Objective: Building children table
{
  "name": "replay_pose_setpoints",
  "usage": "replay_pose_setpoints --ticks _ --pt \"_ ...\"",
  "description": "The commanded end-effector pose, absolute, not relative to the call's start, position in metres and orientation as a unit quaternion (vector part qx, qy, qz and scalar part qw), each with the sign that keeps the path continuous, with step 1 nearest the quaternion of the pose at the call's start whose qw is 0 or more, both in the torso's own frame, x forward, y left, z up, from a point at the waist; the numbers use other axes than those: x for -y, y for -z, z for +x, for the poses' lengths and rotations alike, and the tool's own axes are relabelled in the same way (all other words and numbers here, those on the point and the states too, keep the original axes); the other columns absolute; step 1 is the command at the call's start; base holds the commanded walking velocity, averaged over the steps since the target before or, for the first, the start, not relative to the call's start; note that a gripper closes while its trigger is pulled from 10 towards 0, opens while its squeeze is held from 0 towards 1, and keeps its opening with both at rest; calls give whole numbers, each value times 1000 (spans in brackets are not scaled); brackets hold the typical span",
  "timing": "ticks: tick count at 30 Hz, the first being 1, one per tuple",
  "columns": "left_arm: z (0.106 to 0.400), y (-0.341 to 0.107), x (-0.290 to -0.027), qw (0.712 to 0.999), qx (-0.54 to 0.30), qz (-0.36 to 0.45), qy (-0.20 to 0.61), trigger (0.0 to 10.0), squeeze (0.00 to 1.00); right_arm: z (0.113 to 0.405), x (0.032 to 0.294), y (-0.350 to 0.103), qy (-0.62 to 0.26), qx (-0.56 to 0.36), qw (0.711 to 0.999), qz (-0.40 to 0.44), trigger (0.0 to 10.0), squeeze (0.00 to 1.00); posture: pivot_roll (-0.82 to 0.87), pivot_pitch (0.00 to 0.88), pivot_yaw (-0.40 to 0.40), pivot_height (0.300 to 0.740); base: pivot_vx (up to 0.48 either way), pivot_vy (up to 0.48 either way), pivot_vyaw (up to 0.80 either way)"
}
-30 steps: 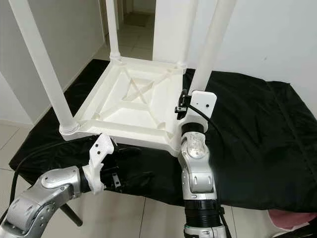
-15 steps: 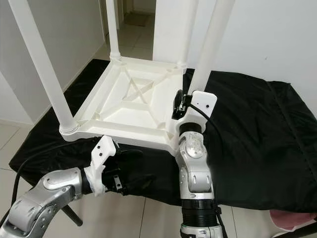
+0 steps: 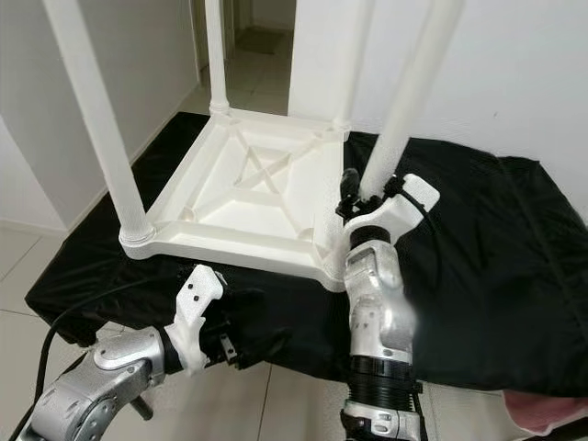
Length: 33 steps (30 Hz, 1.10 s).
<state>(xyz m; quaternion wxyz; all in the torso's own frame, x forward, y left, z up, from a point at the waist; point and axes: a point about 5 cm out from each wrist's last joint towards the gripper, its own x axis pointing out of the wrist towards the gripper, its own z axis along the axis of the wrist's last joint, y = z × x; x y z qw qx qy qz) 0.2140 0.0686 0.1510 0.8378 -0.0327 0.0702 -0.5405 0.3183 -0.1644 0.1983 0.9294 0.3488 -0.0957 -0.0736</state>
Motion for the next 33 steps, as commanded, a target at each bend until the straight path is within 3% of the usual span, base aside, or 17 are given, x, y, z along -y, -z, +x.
replay_pose_setpoints --ticks 1,5,7,8,9,10,11,12,14,23,24,25,26,30,31,32,33 --pt "217 -151 -67 843 -66 -29 533 10000 0 322 164 -172 84 51 867 488 10000 0 12 23 -22 740 0 0 0" --pt "219 -151 -64 846 -61 -31 530 10000 0 319 174 -156 72 43 846 527 10000 0 10 25 -21 740 0 0 0" --pt "219 -151 -63 846 -59 -32 529 10000 0 317 178 -144 75 33 829 553 10000 0 10 25 -21 740 0 0 0" --pt "219 -151 -61 846 -59 -35 528 10000 0 314 183 -129 86 20 806 585 10000 0 10 25 -21 740 0 0 0" --pt "219 -151 -61 846 -59 -35 528 10000 0 314 183 -129 86 20 806 585 10000 0 10 25 -21 740 0 0 0" --pt "219 -151 -60 846 -58 -38 528 10000 0 311 187 -114 93 11 784 614 10000 0 7 28 -27 740 0 0 0" --pt "219 -151 -60 846 -58 -38 528 10000 0 311 187 -114 93 11 784 614 10000 0 7 28 -27 740 0 0 0" --pt "219 -151 -58 846 -58 -43 528 10000 0 302 194 -79 120 -13 728 674 10000 0 6 28 -28 740 0 0 0" --pt "219 -151 -58 846 -58 -44 528 10000 0 298 196 -67 130 -22 717 684 10000 0 6 28 -28 740 0 0 0" --pt "220 -151 -56 846 -56 -46 528 10000 0 299 189 -62 96 -36 747 657 10000 0 8 29 -24 740 0 0 0" --pt "220 -151 -56 846 -56 -46 528 10000 0 300 186 -70 77 -26 758 647 10000 796 3 30 -22 740 0 0 0" --pt "220 -151 -56 846 -56 -46 528 10000 0 300 186 -70 77 -26 758 647 10000 796 3 30 -22 740 0 0 0" --pt "220 -151 -55 846 -56 -47 529 10000 0 298 186 -79 63 -10 768 638 10000 1000 1 34 -23 740 0 0 0" --pt "220 -152 -55 845 -55 -48 529 10000 0 290 186 -86 46 5 772 635 10000 1000 1 37 -27 740 0 0 0" --pt "219 -152 -54 846 -55 -50 528 10000 0 277 188 -92 34 19 775 631 10000 286 -4 46 -25 740 0 0 0" --pt "219 -152 -54 846 -55 -50 528 10000 0 277 188 -92 34 19 775 631 10000 286 -4 46 -25 740 0 0 0" --pt "219 -152 -54 846 -55 -52 528 10000 0 260 192 -92 23 26 774 632 10000 0 -7 49 -24 740 0 0 0"
